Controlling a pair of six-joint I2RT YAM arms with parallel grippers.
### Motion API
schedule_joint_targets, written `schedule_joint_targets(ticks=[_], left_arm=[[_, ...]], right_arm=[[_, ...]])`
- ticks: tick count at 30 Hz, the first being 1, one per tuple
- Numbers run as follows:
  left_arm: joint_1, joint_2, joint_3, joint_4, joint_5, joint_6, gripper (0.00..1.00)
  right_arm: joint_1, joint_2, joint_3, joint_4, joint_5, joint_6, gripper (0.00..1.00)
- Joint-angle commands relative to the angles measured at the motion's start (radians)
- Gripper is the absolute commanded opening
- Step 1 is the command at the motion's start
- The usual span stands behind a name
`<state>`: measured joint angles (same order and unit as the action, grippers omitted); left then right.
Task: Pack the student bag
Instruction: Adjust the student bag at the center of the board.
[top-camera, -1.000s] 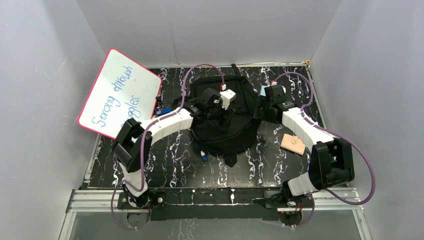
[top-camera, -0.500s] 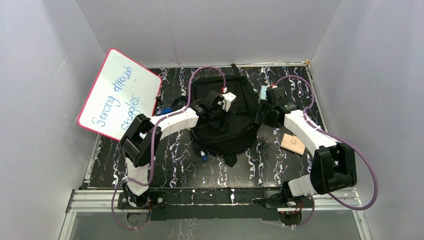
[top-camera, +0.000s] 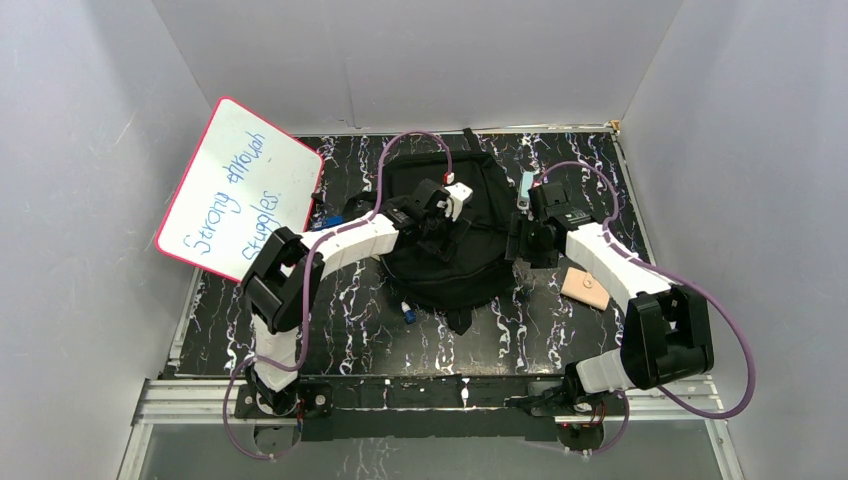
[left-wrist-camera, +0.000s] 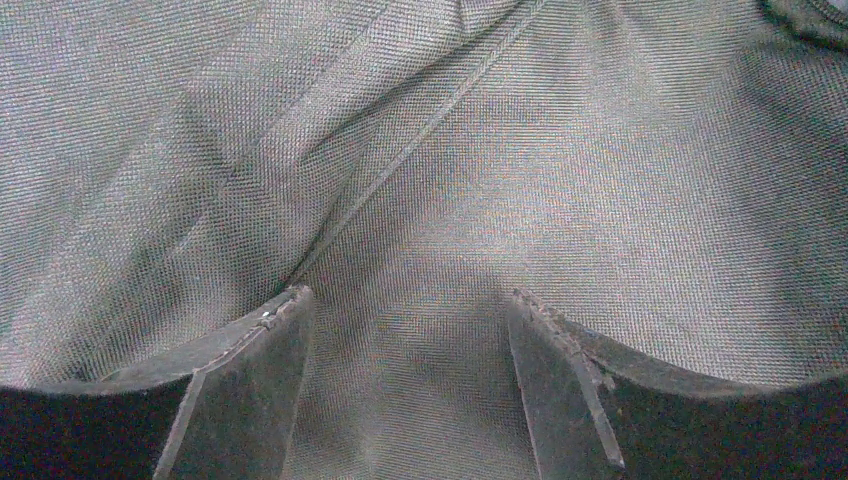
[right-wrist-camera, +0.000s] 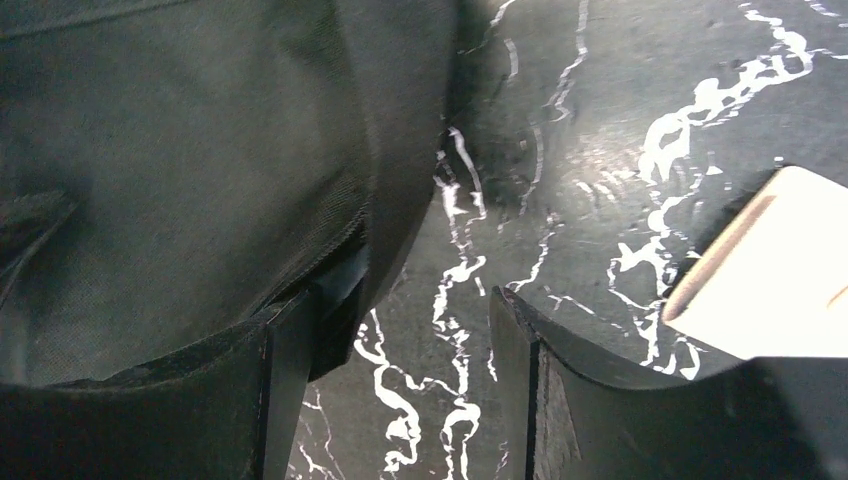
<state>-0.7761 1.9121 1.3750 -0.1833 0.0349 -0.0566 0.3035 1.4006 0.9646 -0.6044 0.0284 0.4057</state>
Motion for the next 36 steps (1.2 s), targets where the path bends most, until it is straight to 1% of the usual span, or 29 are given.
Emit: schedule_joint_targets(ticks=[1,7,18,26,27,30,33,36], left_arm=[[-0.003,0.010,0.038,-0.010,-0.014,-0.003,0.68],[-0.005,0.015,0.040,-0.013,-0.009,-0.008,0.68],[-0.006,0.018,0.040,-0.021,-0.012,-0.011,0.68],[-0.012,0.016,0.040,-0.023,-0.012,-0.008,0.68],[-0.011,0.013,0.041,-0.022,-0.011,-0.008,0.68],[-0.015,-0.001,0.044,-0.023,-0.001,-0.006,0.68],[-0.022,-0.025,0.045,-0.015,0.021,-0.005,0.68],[-0.037,-0.056,0.044,0.000,0.052,-0.003,0.68]], right_arm=[[0.064,-0.034,0.006,-0.015,-0.061,0.008,0.71],[0.158,-0.030,0.006,-0.008,-0.056,0.055,0.71],[0.294,-0.077,-0.004,-0.037,-0.058,0.116,0.70],[0.306,-0.169,-0.044,-0.111,-0.034,0.139,0.69],[0.306,-0.181,-0.049,-0.121,-0.007,0.141,0.69],[0.306,-0.205,-0.060,-0.138,0.008,0.143,0.70],[0.306,-0.225,-0.054,-0.132,0.033,0.147,0.70],[0.306,-0.257,-0.023,-0.097,0.081,0.154,0.74]])
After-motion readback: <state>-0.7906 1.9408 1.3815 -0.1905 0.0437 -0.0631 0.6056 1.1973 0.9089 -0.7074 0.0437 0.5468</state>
